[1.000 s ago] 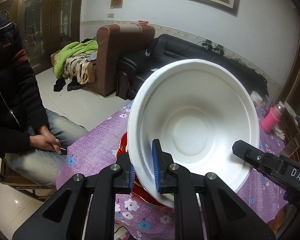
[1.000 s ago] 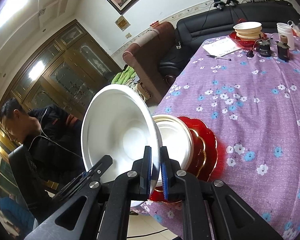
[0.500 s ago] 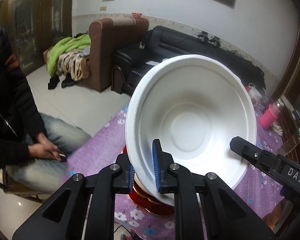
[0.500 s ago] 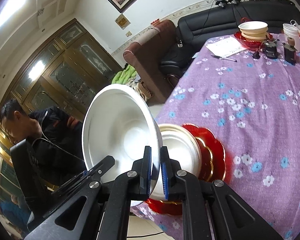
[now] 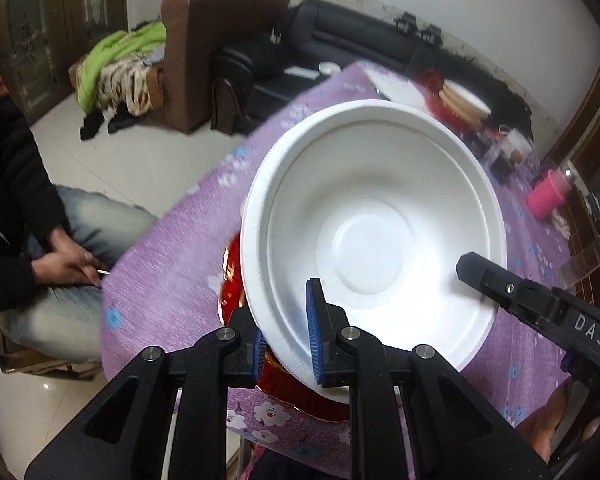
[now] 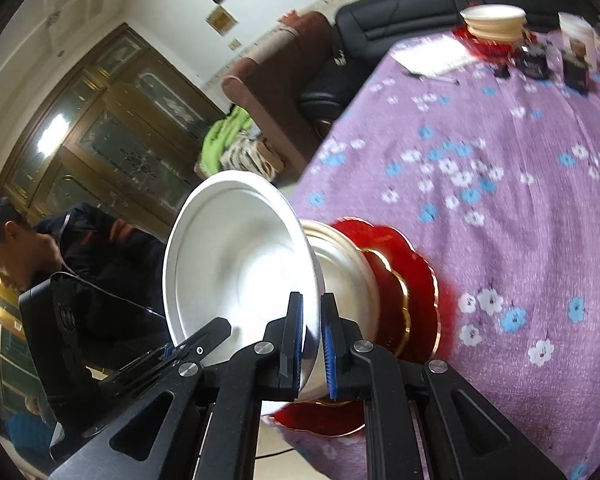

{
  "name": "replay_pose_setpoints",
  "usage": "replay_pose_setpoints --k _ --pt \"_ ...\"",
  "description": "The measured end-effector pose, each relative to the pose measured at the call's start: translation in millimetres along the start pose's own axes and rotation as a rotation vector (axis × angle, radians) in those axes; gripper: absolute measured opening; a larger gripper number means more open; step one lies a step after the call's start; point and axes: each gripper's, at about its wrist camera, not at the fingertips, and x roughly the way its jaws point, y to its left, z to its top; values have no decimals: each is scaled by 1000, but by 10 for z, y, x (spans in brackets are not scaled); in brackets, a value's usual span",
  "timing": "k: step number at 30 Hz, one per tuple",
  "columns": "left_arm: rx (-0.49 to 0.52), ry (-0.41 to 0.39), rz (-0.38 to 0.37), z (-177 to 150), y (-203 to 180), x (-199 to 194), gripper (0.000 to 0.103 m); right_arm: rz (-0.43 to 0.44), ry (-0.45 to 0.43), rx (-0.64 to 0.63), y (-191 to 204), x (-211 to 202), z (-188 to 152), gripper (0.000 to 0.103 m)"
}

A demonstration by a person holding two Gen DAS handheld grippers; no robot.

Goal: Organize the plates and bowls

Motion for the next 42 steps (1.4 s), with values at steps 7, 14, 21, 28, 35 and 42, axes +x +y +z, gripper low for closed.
replay_pose_setpoints --k 7,14,21,28,35,42 --pt "25 -1 33 -40 -72 13 16 -41 0 11 -154 149 -2 10" --pt "39 -32 79 -78 -16 -144 24 -36 -5 17 -227 144 9 11" --pt "53 -111 152 -126 48 -339 46 -44 -9 -3 -218 128 17 13" --pt "17 -158 156 -156 164 -450 46 -72 -100 -105 -73 -55 -2 17" --pt "16 -295 145 -204 86 -544 59 -32 -246 -40 -448 -411 34 36" --pt "36 -472 244 -235 -26 -914 75 -84 -320 -33 -869 -516 -93 40"
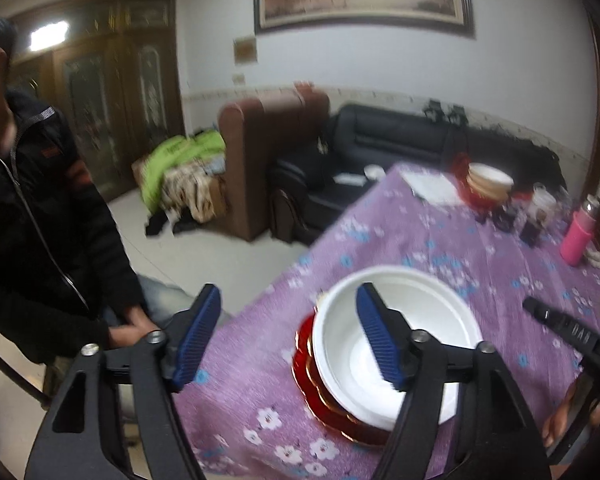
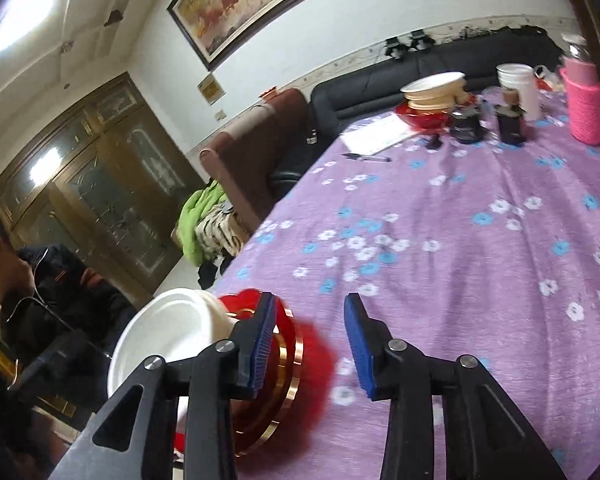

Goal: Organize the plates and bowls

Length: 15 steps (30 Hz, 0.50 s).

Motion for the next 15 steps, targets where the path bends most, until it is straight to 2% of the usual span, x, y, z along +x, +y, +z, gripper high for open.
replay_pose_setpoints --k 2,6,15 --pt "5 -46 24 40 -17 -138 78 -5 9 26 -130 -8 -48 40" --pt "24 -73 35 82 -91 -308 86 -4 32 35 -225 -9 -125 40" --pt "38 -32 -5 40 -230 -407 86 57 46 -62 57 -116 -289 40"
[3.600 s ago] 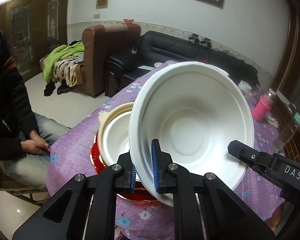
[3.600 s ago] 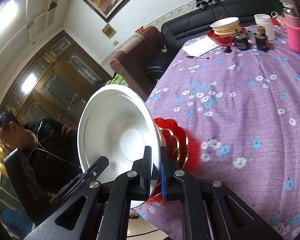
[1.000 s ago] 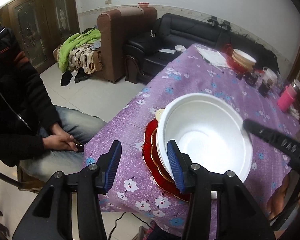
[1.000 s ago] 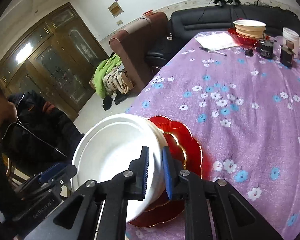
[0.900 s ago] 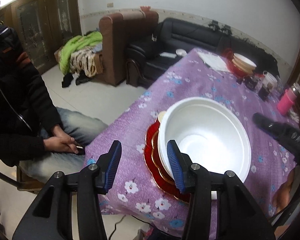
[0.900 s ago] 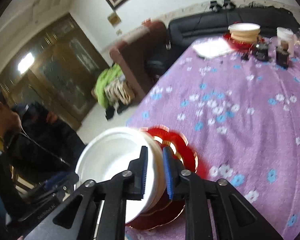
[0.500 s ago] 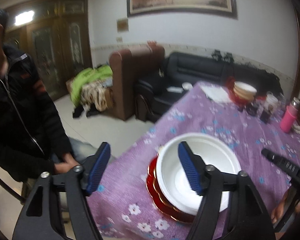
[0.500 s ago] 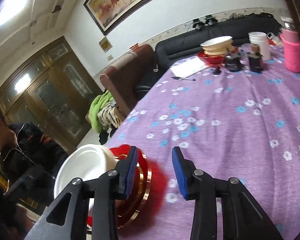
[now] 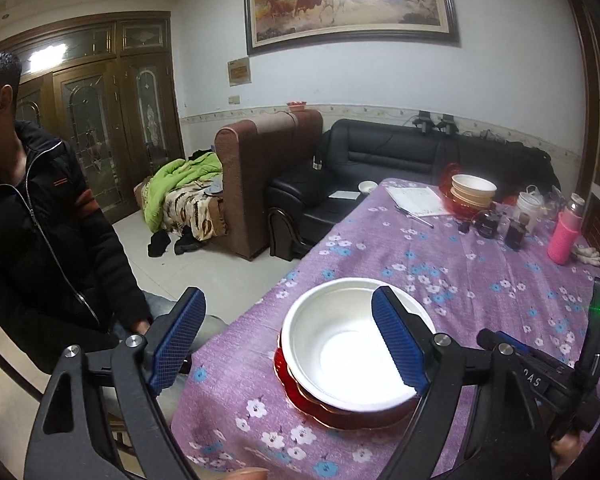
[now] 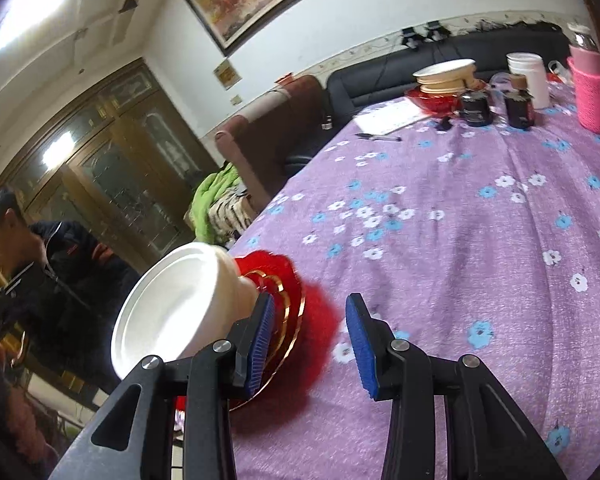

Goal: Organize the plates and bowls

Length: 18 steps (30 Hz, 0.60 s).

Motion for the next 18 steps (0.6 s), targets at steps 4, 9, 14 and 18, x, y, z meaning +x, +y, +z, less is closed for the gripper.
replay_pose_setpoints --k 4,9,14,18 --pt "1 12 -19 -37 -38 -31 86 25 2 -19 99 -43 -31 40" --pt "9 38 -44 -60 -101 -35 86 47 -15 -24 136 -148 -30 41" --pt "-2 53 -55 -72 -134 -4 86 73 -22 -37 190 -265 -51 45" --pt "-3 64 -58 -78 -168 22 86 88 -30 -69 263 -344 -83 48"
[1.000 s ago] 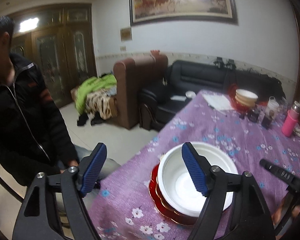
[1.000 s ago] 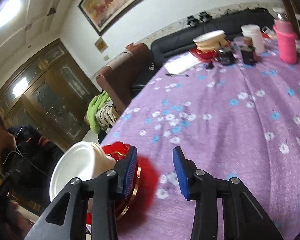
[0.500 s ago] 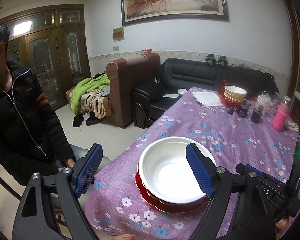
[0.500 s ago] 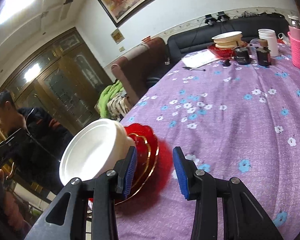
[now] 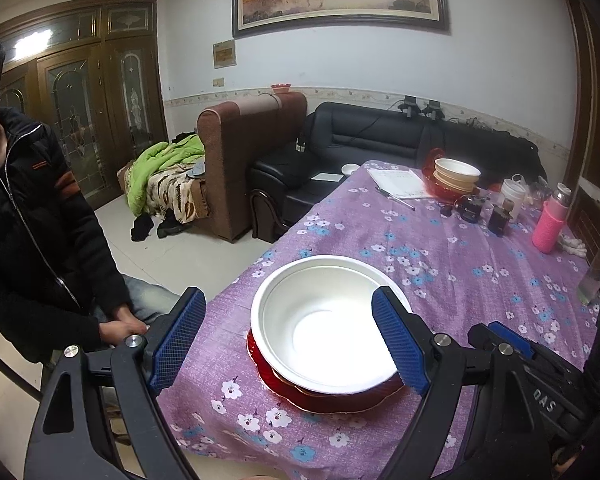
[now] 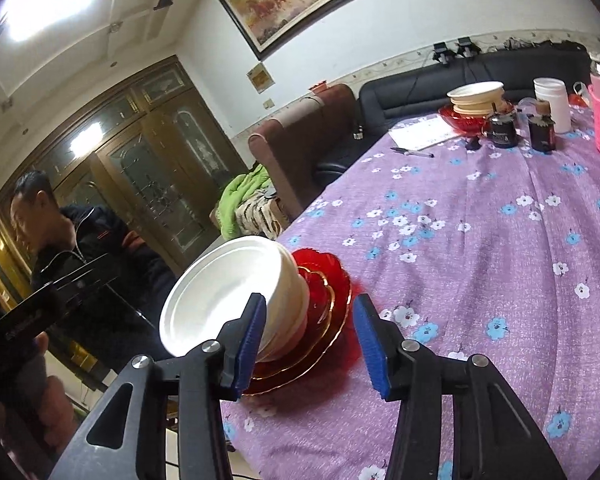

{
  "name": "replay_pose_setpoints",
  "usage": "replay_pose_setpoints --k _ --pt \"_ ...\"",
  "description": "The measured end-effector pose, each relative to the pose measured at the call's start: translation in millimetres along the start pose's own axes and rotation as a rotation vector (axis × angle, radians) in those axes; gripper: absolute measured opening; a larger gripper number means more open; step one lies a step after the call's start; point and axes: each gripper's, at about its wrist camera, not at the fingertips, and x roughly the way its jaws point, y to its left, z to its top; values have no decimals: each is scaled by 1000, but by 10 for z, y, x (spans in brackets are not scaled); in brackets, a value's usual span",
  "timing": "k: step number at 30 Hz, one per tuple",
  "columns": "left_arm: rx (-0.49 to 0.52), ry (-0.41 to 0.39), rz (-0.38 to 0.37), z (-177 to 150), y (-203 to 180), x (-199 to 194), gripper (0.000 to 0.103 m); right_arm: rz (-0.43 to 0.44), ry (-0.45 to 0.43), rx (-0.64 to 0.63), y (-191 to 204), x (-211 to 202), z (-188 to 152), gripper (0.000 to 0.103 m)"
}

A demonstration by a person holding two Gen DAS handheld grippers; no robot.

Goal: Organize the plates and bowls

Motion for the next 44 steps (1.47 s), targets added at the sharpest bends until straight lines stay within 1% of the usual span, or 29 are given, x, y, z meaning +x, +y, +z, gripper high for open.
replay_pose_setpoints --k 11,16,25,31,38,44 --pt "-12 18 -18 -1 0 57 86 26 19 -54 104 62 -65 49" --pt "-12 14 -32 -8 1 43 86 33 42 -64 132 130 -112 49" --pt "-30 26 -57 -13 59 56 86 39 54 -78 175 165 -140 49" --pt "-29 18 -61 -10 63 41 86 38 55 -75 168 169 -129 49" --pt "-23 -24 -47 -1 57 -36 86 28 49 -69 160 157 -142 49" --pt "-15 -20 -43 -7 44 -18 86 22 41 -57 146 153 -139 49"
